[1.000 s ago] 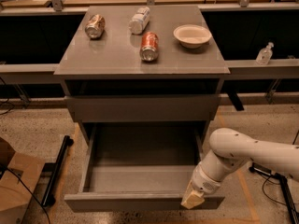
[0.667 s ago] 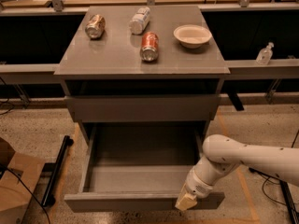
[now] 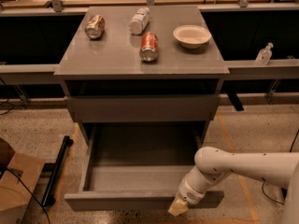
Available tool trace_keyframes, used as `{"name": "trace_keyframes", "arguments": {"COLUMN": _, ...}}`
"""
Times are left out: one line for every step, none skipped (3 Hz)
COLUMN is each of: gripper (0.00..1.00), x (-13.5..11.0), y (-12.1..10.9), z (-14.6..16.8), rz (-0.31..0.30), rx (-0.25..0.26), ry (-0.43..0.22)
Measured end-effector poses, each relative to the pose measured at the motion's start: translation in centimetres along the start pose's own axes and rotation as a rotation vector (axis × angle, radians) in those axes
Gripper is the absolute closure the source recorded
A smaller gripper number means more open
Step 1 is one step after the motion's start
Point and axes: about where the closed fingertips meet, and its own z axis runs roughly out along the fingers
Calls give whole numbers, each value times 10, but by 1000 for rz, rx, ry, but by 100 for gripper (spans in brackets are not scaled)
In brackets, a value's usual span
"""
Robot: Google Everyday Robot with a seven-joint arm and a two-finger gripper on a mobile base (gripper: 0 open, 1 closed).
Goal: Close middle drawer
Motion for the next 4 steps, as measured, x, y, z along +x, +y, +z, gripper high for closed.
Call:
{"name": "trace_keyframes", "arguments": {"gripper": 100, "x": -5, "y": -8, "z": 1, "rz": -1, "rx": 30, "ry": -15}}
{"name": "trace_keyframes", "arguments": {"gripper": 100, "x": -31, "y": -42, "z": -5, "rz": -33, "rx": 128, "ry": -79}}
{"name": "trace_keyframes", "arguments": {"gripper": 100, "x": -46, "y": -62, "z": -13, "rz": -37, "rx": 196, "ry": -125}}
{"name": "trace_keyframes", "arguments": {"gripper": 100, "x": -47, "y": -63, "z": -12, "rz": -36, "rx": 201, "ry": -119}}
